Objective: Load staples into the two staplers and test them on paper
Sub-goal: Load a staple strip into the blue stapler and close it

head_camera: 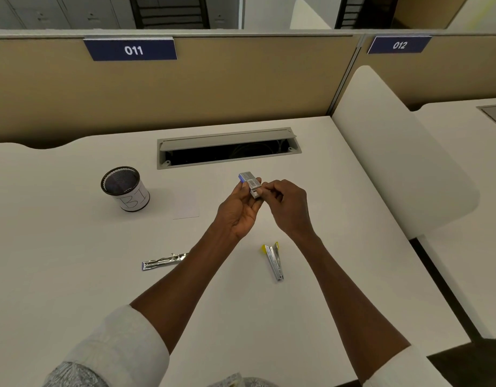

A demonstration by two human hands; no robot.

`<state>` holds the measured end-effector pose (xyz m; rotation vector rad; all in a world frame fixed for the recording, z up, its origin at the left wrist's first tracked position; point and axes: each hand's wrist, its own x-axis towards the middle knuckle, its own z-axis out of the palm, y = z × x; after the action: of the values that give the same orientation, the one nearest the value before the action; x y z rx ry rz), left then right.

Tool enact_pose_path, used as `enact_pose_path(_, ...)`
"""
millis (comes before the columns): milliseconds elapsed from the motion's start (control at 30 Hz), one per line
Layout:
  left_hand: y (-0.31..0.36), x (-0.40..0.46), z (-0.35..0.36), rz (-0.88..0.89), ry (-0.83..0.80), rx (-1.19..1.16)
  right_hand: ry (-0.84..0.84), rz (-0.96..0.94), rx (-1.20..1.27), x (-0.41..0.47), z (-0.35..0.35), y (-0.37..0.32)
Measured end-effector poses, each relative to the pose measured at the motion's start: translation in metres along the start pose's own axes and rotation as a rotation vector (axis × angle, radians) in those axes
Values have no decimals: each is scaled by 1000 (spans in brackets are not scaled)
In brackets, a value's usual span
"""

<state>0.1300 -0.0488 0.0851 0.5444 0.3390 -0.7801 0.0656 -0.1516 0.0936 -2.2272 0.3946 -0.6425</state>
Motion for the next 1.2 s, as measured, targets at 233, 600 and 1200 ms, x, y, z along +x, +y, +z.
enact_pose_path(233,0,-1,0,-40,-19,-80,-1,-84,-47,2,-6,1)
enact_pose_path(600,-1,-2,3,-168,-55,40,41,-95,-95,9,-9,5)
enact_pose_path(1200,-11,14,-1,-256,105,247,-310,58,-225,28,-9,50)
